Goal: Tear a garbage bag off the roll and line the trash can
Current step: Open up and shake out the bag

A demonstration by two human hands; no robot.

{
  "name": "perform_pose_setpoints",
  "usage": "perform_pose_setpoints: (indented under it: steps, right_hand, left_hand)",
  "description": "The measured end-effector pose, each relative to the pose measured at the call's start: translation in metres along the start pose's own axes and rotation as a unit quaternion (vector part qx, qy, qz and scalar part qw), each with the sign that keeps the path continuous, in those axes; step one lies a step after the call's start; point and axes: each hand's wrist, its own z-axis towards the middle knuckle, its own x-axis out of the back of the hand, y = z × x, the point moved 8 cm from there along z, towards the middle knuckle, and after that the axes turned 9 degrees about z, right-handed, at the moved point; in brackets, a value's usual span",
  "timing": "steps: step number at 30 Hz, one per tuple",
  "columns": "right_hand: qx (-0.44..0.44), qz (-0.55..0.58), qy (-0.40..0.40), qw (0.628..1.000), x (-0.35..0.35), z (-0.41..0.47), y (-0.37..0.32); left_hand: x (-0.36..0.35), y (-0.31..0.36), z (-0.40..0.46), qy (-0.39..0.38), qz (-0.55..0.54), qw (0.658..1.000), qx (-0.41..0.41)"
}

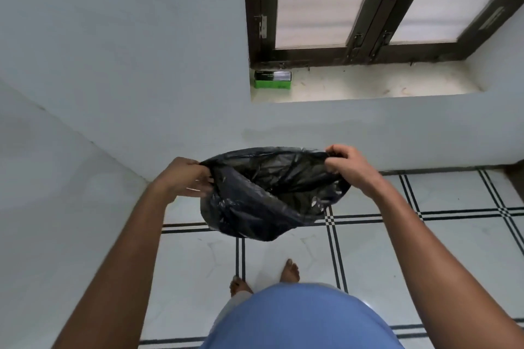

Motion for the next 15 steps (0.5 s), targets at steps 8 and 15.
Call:
perform_pose_setpoints:
  steps: [8, 15]
  right_hand:
    - [-0.125, -0.068, -0.19, 0.971, -0.076, -0.014, 0.111]
    - [-0.179, -0.119, -0.257, 0.942, -0.126, -0.043, 0.171]
  left_hand:
    - [-0.087, -0.026, -0.015, -0.134, -0.233, 0.963, -0.016]
    - [-0.13, -0.058, -0.03, -0.07, -0.362, 0.927, 0.064]
